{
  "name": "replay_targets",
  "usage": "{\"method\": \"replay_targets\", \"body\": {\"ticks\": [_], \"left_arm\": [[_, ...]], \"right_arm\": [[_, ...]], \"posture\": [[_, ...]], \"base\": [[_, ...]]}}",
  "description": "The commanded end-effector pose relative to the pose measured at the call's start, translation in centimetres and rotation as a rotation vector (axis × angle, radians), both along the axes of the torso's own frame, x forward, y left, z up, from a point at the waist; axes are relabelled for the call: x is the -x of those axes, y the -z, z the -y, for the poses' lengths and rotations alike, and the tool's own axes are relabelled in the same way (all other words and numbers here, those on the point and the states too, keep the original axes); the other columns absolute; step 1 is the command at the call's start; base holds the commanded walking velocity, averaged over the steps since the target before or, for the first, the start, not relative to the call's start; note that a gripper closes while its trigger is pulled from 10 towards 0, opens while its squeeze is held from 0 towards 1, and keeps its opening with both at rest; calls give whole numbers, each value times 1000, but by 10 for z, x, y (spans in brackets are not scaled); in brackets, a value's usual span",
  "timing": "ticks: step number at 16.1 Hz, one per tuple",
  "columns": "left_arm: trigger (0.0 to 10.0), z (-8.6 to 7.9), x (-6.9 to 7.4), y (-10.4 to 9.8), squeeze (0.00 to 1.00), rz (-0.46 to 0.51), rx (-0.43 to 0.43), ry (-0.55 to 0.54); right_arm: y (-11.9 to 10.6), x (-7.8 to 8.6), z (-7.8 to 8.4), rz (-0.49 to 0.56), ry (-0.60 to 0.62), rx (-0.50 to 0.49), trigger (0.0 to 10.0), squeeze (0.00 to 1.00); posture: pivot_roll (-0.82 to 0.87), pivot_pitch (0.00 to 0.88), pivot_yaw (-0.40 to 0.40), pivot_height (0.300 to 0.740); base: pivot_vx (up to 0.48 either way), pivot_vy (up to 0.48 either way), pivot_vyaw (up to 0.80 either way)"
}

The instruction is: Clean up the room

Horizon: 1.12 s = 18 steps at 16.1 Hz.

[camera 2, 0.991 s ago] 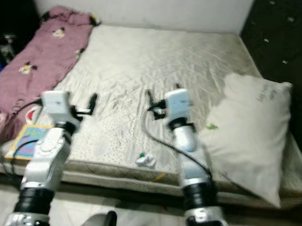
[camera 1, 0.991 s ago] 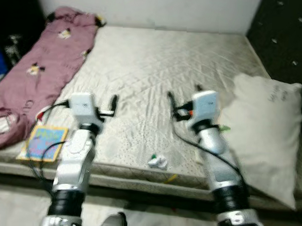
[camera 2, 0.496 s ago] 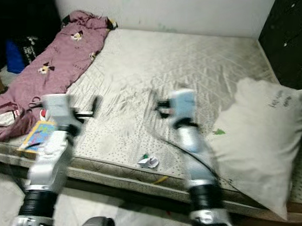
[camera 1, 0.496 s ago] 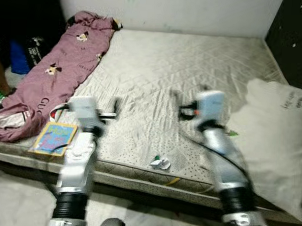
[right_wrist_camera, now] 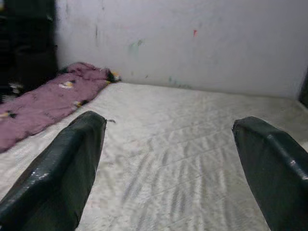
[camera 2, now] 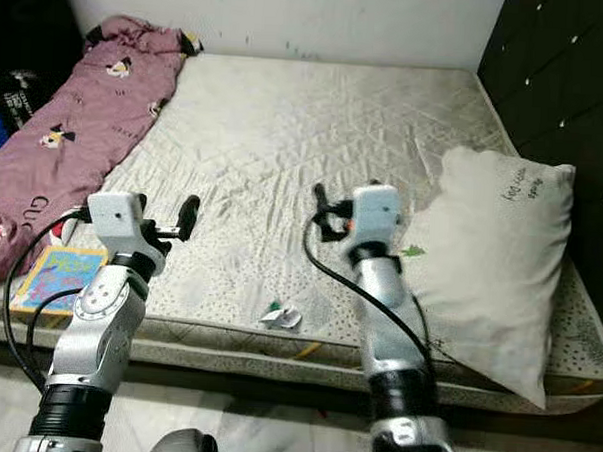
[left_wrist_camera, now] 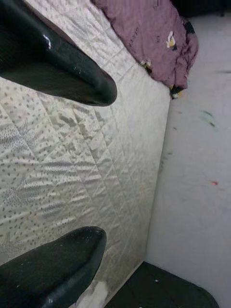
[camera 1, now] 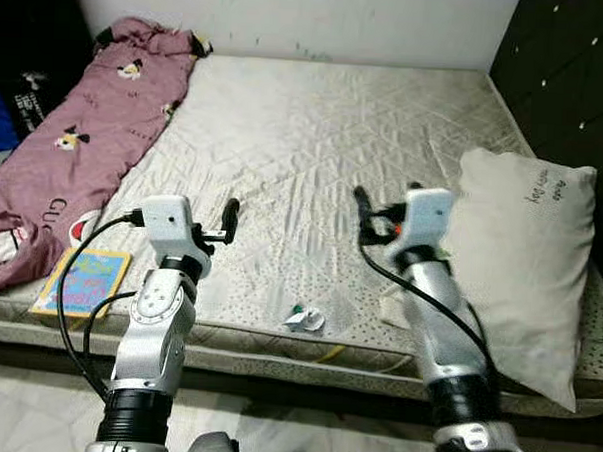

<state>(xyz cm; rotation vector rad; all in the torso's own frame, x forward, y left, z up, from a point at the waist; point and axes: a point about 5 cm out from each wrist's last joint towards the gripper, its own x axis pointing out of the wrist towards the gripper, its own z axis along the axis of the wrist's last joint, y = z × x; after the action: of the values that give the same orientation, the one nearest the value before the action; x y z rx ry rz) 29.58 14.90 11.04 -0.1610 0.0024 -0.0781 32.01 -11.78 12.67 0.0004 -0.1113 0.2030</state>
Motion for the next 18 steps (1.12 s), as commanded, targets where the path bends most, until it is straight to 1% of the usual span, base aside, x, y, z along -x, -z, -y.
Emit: {"method": "replay_targets", "body": {"ticks": [1, 4, 6, 7, 8, 10, 12, 14, 18], "left_arm": [[10000, -2, 1, -1, 0, 7, -19, -4], [10000, -6, 8, 1, 0, -2, -34, 2], [10000, -9, 16, 5, 0, -19, -50, -5], [10000, -9, 17, 5, 0, -20, -53, -7], [10000, -11, 18, 5, 0, -22, -55, -17], [10000, -12, 15, 2, 0, -18, -53, -25], [10000, -9, 13, 1, 0, -17, -52, -20], [10000, -7, 12, 1, 0, -17, -52, -17], [10000, -4, 9, 0, 0, -18, -51, 0]], "right_arm": [[-9, -2, -6, 39, -24, -4, 10000, 0], [-9, 3, 0, 34, -9, -20, 10000, 0], [-3, 8, 3, 21, -12, -21, 10000, 0], [-1, 9, 4, 14, -12, -23, 10000, 0], [1, 11, 2, 7, -16, -21, 10000, 0], [1, 11, -4, 6, -36, -21, 10000, 0], [-1, 10, -4, 11, -45, -17, 10000, 0], [0, 11, -1, 10, -41, -12, 10000, 0], [1, 11, 1, 11, -40, -6, 10000, 0]], "posture": [[42, 0, 18, 740], [50, 0, 13, 740], [59, 12, 9, 740], [59, 12, 9, 740], [60, 20, 8, 736], [59, 31, 5, 709], [50, 36, 8, 689], [47, 37, 10, 681], [35, 40, 12, 681]], "base": [[0, 0, 0], [0, 0, 0], [0, 0, 0], [0, 0, 0], [0, 0, 0], [0, 0, 0], [0, 0, 0], [0, 0, 0], [0, 0, 0]]}}
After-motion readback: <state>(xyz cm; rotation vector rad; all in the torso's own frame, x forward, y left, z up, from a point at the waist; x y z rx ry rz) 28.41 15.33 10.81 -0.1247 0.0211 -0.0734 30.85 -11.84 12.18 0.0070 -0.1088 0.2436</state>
